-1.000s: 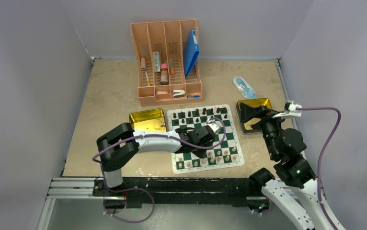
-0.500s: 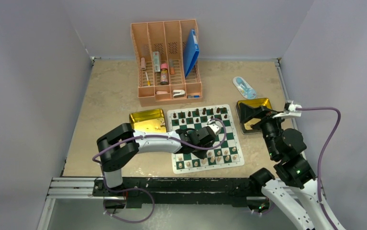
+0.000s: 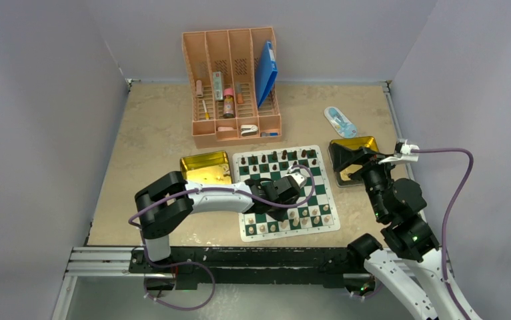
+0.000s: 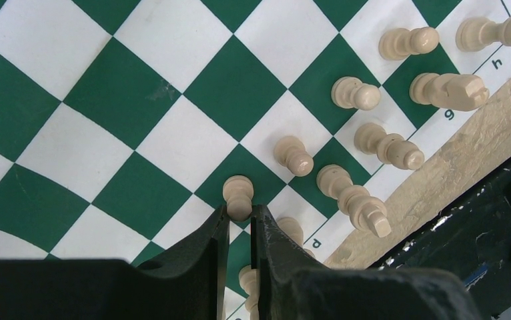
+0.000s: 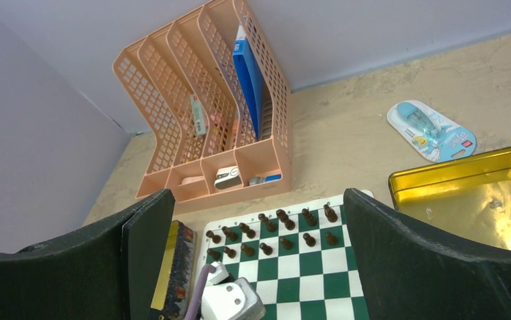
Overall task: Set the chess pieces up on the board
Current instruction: Place the chess piece on the chessboard.
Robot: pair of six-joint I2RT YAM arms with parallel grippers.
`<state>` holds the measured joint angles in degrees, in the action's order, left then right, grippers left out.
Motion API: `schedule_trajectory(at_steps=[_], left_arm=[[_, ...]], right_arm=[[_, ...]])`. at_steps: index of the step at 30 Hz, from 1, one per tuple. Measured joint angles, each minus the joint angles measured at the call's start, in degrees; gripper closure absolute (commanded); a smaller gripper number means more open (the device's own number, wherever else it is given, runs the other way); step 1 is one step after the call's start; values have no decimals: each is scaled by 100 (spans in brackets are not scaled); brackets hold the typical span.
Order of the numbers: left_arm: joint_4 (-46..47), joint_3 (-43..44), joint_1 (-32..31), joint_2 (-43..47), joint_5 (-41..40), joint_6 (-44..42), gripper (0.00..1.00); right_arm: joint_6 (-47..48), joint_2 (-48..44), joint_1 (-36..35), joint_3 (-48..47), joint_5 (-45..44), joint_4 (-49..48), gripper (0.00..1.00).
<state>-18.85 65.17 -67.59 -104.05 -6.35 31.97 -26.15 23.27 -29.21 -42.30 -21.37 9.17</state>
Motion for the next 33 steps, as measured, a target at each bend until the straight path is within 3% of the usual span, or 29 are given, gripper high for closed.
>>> schedule_trajectory(at_steps=[15,20,33], left_arm=[[-140,50,0,2,127,63,85],[-258,149,0,-22,105,61,79],[-420,321,0,-74,103,63,76]], right_arm=[[0,-2,0,0,7,-9,1],[0,-4,0,0,11,-4,1],[-2,-15,0,0,140,7,2]])
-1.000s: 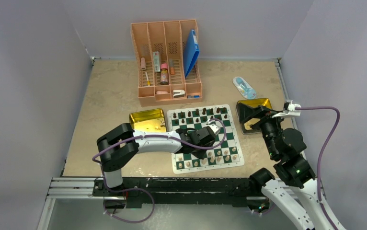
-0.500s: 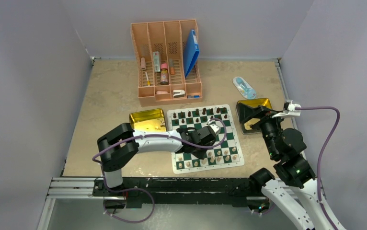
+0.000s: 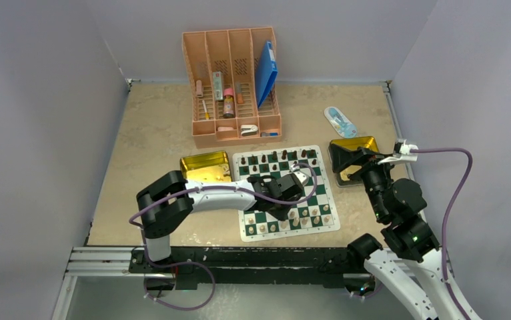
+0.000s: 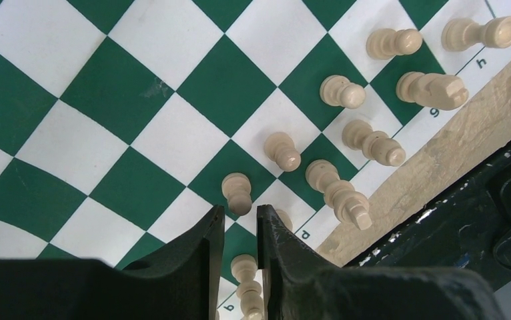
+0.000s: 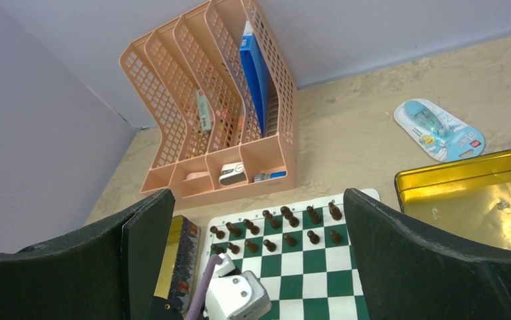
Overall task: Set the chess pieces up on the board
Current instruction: Place the chess piece on the chessboard.
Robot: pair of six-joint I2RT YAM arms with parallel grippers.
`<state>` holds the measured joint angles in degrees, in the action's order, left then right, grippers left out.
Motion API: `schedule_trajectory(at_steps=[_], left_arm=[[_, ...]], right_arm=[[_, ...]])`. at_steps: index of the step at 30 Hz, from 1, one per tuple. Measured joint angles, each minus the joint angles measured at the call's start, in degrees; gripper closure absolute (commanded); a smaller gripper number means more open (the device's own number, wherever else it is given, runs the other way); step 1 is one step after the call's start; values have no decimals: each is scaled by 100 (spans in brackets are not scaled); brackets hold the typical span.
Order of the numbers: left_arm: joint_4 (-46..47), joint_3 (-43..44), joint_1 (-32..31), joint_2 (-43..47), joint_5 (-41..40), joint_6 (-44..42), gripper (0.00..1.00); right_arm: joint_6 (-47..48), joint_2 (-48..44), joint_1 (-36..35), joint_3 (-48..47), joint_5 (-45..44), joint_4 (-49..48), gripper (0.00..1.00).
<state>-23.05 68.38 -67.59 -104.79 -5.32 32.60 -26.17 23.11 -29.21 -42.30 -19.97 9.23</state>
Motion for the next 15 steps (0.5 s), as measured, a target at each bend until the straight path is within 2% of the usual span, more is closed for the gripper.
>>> schedule_trajectory(at_steps=[4,9,15], left_arm=[[-140,129,0,2,-46,92,74],[-422,295,2,50,-273,243,67],[-603,341,273,511,-273,387,62]], right_arm=[[0,0,0,0,131,13,2],[2,42,0,0,529,140,3],[-92,122,0,-4,914,192,5]])
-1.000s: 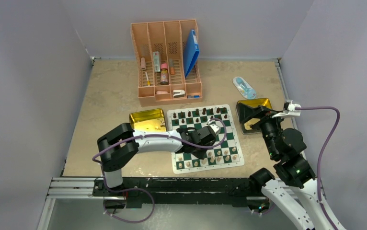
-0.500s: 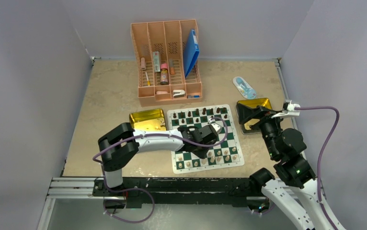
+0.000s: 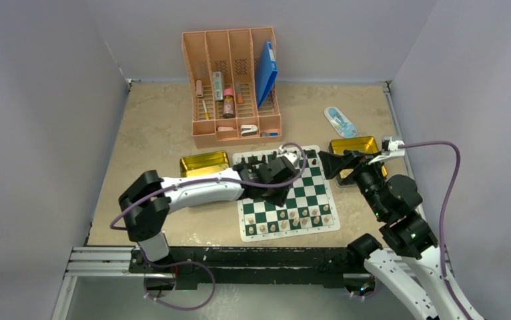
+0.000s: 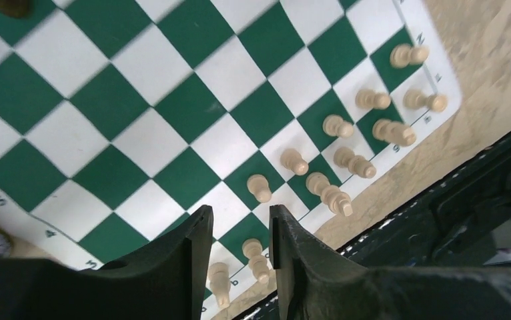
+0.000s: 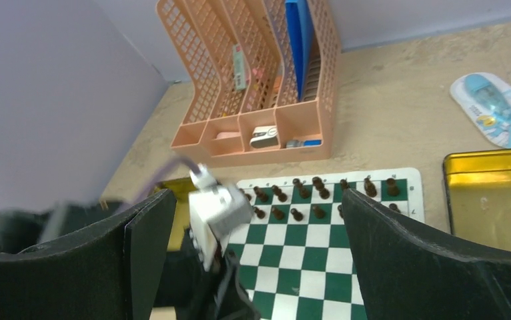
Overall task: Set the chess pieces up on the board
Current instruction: Place the chess piece on the chessboard, then pick up the chess piece from the storage box.
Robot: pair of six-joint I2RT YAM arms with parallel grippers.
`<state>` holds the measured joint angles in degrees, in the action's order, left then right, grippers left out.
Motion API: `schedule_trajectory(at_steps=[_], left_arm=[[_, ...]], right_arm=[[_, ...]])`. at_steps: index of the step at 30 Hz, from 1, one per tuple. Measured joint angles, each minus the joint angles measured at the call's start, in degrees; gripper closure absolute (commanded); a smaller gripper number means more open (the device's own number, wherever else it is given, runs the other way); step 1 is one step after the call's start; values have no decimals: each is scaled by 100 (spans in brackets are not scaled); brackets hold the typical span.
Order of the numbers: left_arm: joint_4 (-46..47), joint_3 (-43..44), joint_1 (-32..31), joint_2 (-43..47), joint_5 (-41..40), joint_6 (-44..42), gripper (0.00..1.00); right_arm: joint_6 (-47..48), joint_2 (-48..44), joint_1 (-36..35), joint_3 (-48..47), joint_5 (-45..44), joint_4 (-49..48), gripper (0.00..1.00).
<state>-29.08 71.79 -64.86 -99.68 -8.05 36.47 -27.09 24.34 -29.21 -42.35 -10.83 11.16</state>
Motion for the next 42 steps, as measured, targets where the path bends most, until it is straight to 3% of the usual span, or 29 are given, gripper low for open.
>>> schedule_trajectory(at_steps=[8,10,11,15,19,23,27,31,42], left_arm=[[149,-549,1375,1504,295,476,63],[164,-699,1620,1917,177,682,48],[186,-796,1700,2109,96,793,46],[236,-1419,1884,2940,-527,1596,42],[-96,-1681,2177,3373,-916,2695,46],[-754,-1674,2774,3368,-1062,4026,50],[-1572,-1552,3307,3095,-1005,5156,60],[-2037,-1475,3611,2695,-767,5963,62],[-1862,-1475,3672,1825,-234,7270,68]], right_arm=[[-79,356,0,-63,549,-160,8],[-79,420,0,-61,608,-223,8],[-79,442,0,-61,625,-254,8],[-79,529,0,-59,761,-372,9],[-87,564,0,-26,903,-481,9],[-98,562,0,39,951,-516,10],[-129,562,0,70,1097,-525,10],[-146,562,-2,70,1187,-586,10],[-140,568,0,245,1185,-649,10]])
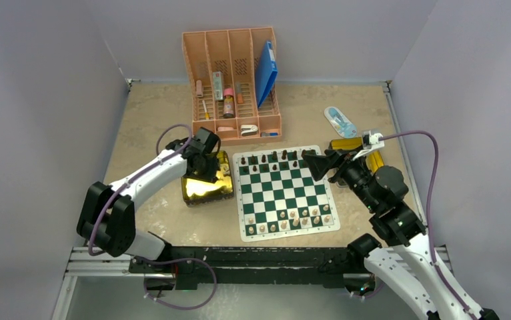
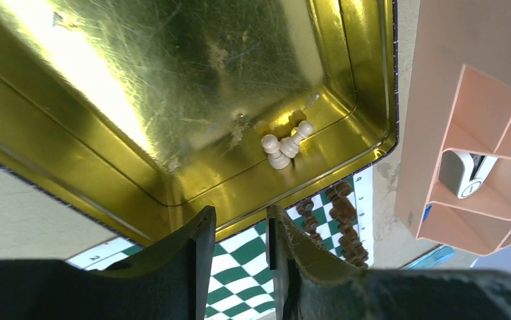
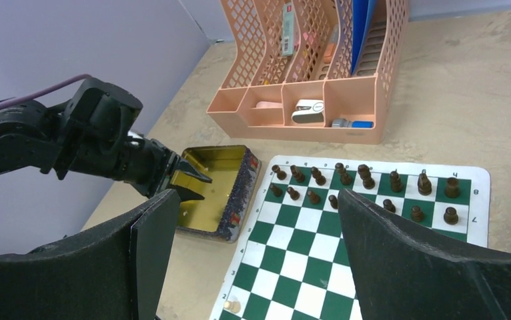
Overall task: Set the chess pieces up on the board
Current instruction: Pick up the chess piece from the storage box.
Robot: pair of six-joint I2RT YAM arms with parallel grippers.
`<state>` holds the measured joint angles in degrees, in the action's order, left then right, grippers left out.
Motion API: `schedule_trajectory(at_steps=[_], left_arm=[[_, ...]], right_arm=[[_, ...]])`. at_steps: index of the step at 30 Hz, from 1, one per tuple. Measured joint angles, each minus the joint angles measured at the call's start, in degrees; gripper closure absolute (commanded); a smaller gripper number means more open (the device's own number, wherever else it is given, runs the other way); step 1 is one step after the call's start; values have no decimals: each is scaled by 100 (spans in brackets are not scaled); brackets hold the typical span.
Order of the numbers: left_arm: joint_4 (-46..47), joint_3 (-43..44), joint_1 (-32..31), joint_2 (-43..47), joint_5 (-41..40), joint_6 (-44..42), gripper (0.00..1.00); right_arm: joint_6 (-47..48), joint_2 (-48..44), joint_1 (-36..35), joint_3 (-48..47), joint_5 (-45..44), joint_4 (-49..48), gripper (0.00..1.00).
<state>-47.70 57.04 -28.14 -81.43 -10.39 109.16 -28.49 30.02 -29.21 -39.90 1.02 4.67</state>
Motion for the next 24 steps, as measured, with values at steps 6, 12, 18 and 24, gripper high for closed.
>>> schedule_trajectory(at_steps=[6,12,18,24], left_arm=[[413,0,0,-380,63,280,67],[876,-256,0,-468,59,514,59],[1204,-326,0,-699,98,579,59],[1270,-317,0,-986,127,680,61]], right_arm=[[4,74,0,0,2,-35,10],[26,116,0,0,9,-125,10],[98,223,0,0,28,-140,10],[208,223,0,0,22,-140,9]])
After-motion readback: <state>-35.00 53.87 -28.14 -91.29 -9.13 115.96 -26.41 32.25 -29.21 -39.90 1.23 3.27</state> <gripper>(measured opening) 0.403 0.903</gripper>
